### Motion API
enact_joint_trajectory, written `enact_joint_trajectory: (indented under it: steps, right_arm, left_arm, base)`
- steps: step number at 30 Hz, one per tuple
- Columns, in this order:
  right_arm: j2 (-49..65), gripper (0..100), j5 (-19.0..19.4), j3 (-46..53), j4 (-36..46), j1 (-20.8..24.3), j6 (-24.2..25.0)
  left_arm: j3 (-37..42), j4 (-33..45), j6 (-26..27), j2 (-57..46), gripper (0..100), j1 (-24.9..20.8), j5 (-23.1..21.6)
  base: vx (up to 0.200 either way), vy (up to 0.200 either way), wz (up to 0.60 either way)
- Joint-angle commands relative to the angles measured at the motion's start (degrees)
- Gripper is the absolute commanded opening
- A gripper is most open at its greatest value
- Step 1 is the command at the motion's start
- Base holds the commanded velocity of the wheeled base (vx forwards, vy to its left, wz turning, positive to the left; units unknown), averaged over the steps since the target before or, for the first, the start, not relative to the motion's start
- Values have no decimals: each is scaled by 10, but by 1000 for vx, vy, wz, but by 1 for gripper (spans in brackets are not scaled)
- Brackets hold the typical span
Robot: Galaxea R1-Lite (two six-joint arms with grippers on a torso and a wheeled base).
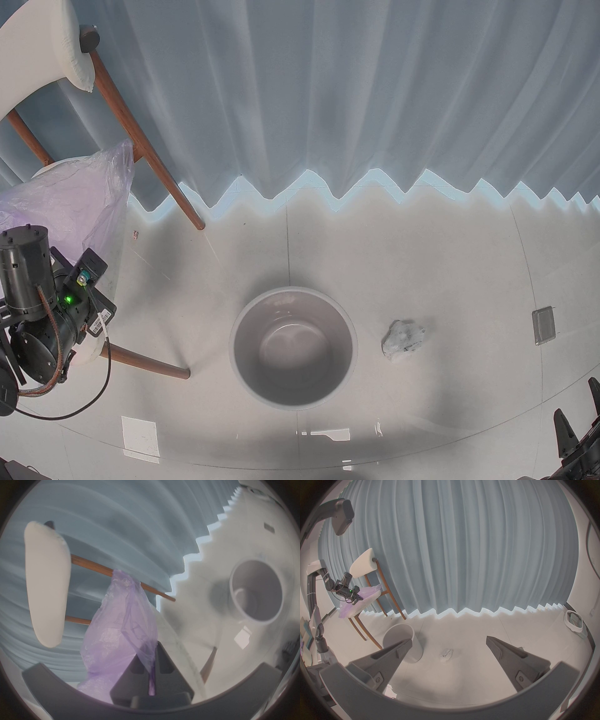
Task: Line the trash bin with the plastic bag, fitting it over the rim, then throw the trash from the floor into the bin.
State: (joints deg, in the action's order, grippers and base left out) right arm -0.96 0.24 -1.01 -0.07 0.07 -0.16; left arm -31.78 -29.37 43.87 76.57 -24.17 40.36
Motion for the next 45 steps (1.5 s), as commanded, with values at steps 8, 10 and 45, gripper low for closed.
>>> enact_joint_trajectory:
  steps: [8,10,45]
  right_arm:
    - [10,100,0,10,0,0,0]
    - [10,100,0,10,0,0,0]
    - [10,100,0,10,0,0,0]
  left_arm:
    - [-7,81,-248,-110,0,-164,-42]
    - [-14,100,-283,-119,0,-175,-58]
    - [-155,262,-754,-295,0,-439,-327]
  base:
    - [0,0,0]
    - [0,0,0]
    - [0,0,0]
